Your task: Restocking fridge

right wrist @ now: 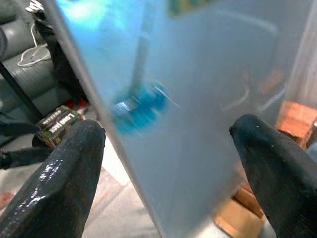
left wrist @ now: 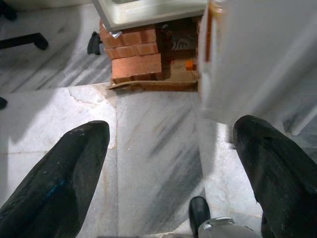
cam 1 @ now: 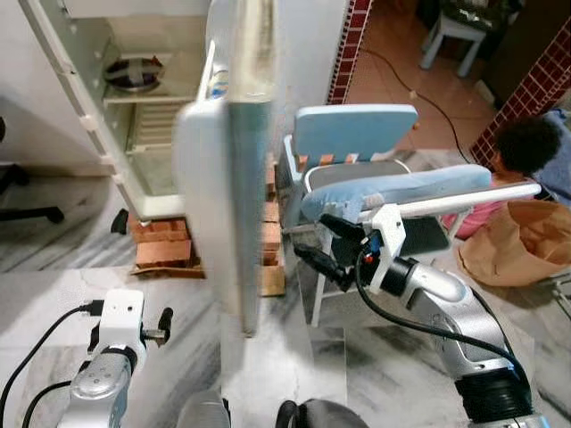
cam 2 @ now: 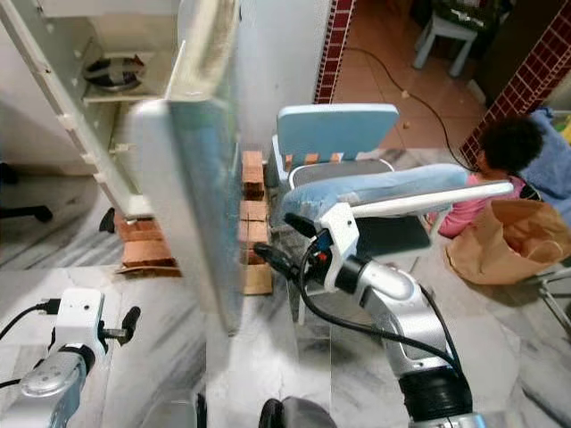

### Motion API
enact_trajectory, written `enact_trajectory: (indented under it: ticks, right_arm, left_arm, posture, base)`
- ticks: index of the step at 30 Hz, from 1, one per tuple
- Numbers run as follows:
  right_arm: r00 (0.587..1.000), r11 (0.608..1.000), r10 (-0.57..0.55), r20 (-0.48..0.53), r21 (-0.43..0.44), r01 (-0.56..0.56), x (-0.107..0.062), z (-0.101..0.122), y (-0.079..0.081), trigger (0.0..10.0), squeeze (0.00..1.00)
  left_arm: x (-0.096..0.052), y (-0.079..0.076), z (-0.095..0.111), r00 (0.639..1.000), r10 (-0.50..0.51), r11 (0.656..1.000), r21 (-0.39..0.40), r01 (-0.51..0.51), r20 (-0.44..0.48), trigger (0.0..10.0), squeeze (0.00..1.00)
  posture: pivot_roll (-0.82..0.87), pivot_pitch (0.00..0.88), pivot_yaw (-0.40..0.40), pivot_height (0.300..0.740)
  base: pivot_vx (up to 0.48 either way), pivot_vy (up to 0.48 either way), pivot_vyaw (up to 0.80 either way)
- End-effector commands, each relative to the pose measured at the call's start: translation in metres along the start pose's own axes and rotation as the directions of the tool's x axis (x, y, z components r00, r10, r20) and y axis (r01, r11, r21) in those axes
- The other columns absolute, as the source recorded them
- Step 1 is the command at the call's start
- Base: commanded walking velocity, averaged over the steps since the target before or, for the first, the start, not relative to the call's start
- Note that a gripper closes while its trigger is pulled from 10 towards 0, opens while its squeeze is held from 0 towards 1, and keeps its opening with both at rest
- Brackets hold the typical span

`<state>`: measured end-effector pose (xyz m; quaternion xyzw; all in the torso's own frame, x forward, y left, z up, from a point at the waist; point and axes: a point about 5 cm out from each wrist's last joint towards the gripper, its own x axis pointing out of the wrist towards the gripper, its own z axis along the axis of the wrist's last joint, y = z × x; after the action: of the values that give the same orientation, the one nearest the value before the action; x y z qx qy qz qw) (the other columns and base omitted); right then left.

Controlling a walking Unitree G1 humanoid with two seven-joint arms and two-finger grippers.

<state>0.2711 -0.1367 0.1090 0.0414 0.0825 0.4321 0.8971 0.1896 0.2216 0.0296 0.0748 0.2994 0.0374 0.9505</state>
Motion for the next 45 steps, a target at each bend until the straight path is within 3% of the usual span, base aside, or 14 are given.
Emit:
enact_trajectory:
  ticks: [1, 6, 8, 10, 12, 14, 15, 17, 21, 22, 29, 31, 35, 45]
  right_arm:
    - [0.999, 1.000, -0.002, -0.041, -0.028, 0.001, -0.005, -0.006, -0.001, 10.0, 0.00]
    - [0.995, 0.995, -0.073, -0.070, -0.077, 0.067, -0.003, -0.014, -0.002, 10.0, 0.00]
    - [0.977, 0.977, -0.203, -0.065, -0.078, 0.197, 0.002, -0.018, -0.011, 10.0, 0.00]
    - [0.982, 0.980, -0.187, -0.038, -0.078, 0.183, 0.005, -0.020, 0.000, 10.0, 0.00]
    - [0.982, 0.979, -0.184, -0.029, -0.089, 0.181, 0.006, -0.020, 0.003, 10.0, 0.00]
    - [0.959, 0.957, -0.284, -0.003, -0.066, 0.283, 0.009, -0.025, 0.005, 10.0, 0.00]
    - [0.959, 0.957, -0.284, -0.003, -0.066, 0.283, 0.009, -0.025, 0.005, 10.0, 0.00]
    - [0.921, 0.919, -0.389, 0.020, -0.062, 0.389, 0.011, -0.027, 0.005, 10.0, 0.00]
    - [0.921, 0.919, -0.389, 0.033, -0.057, 0.391, 0.014, -0.028, 0.013, 10.0, 0.00]
    - [0.910, 0.909, -0.412, 0.048, -0.052, 0.414, 0.013, -0.026, 0.013, 10.0, 0.00]
    - [0.875, 0.874, -0.481, 0.058, -0.044, 0.483, 0.009, -0.026, 0.008, 10.0, 0.00]
    - [0.870, 0.870, -0.489, 0.057, -0.044, 0.492, 0.008, -0.026, 0.007, 10.0, 0.00]
    - [0.854, 0.853, -0.517, 0.062, -0.049, 0.520, 0.008, -0.026, 0.004, 10.0, 0.00]
    - [0.829, 0.829, -0.555, 0.070, -0.038, 0.558, 0.008, -0.025, 0.001, 10.0, 0.00]
  left_arm:
    - [-0.002, 0.000, 0.001, 1.000, -0.008, 1.000, 0.012, 0.008, -0.003, 10.0, 0.00]
    - [-0.003, 0.000, 0.003, 1.000, -0.005, 1.000, 0.025, 0.005, 0.003, 10.0, 0.00]
    - [-0.002, 0.000, 0.009, 0.999, 0.007, 0.997, 0.075, -0.010, 0.044, 10.0, 0.00]
    - [0.004, -0.002, 0.026, 0.988, -0.014, 0.987, 0.157, -0.010, 0.151, 10.0, 0.00]
    - [0.005, -0.002, 0.030, 0.985, -0.020, 0.985, 0.172, -0.010, 0.173, 10.0, 0.00]
    - [0.010, -0.004, 0.049, 0.967, -0.015, 0.985, 0.172, -0.030, 0.253, 10.0, 0.00]
    - [0.010, -0.004, 0.049, 0.967, -0.015, 0.985, 0.172, -0.030, 0.253, 10.0, 0.00]
    - [0.011, -0.013, 0.065, 0.937, -0.050, 0.974, 0.225, -0.032, 0.346, 10.0, 0.00]
    - [0.009, -0.043, 0.079, 0.894, -0.179, 0.960, 0.270, 0.068, 0.411, 10.0, 0.00]
    - [0.006, -0.058, 0.083, 0.861, -0.275, 0.938, 0.317, 0.142, 0.429, 10.0, 0.00]
    - [0.004, -0.070, 0.084, 0.809, -0.385, 0.899, 0.379, 0.220, 0.444, 10.0, 0.00]
    - [0.002, -0.075, 0.087, 0.778, -0.436, 0.880, 0.396, 0.263, 0.453, 10.0, 0.00]
    - [0.002, -0.076, 0.087, 0.775, -0.440, 0.870, 0.428, 0.244, 0.454, 10.0, 0.00]
    - [0.002, -0.071, 0.090, 0.768, -0.432, 0.877, 0.419, 0.235, 0.473, 10.0, 0.00]
  posture:
    - [0.11, 0.087, -0.064, 0.740]
    - [0.11, 0.088, -0.065, 0.740]
    - [0.11, 0.086, -0.072, 0.740]
    - [0.11, 0.087, -0.075, 0.740]
    - [0.11, 0.087, -0.075, 0.740]
    - [0.10, 0.082, -0.086, 0.740]
    - [0.10, 0.082, -0.086, 0.740]
    - [0.08, 0.076, -0.083, 0.740]
    - [0.07, 0.075, -0.077, 0.740]
    - [0.06, 0.074, -0.069, 0.740]
    - [0.04, 0.072, -0.065, 0.740]
    - [0.04, 0.073, -0.065, 0.740]
    - [0.04, 0.076, -0.066, 0.740]
    - [0.03, 0.083, -0.063, 0.740]
  base:
    - [0.000, 0.000, 0.00]
    - [0.000, 0.000, 0.00]
    - [0.000, 0.000, 0.00]
    - [0.000, 0.000, 0.00]
    - [0.000, 0.000, 0.00]
    - [0.000, 0.000, 0.00]
    - [0.000, 0.000, 0.00]
    - [0.000, 0.000, 0.00]
    - [0.000, 0.000, -0.70]
    - [0.000, 0.000, -0.80]
    - [0.000, 0.000, -0.80]
    - [0.000, 0.000, -0.80]
    - [0.000, 0.000, -0.80]
    - [-0.211, 0.000, -0.80]
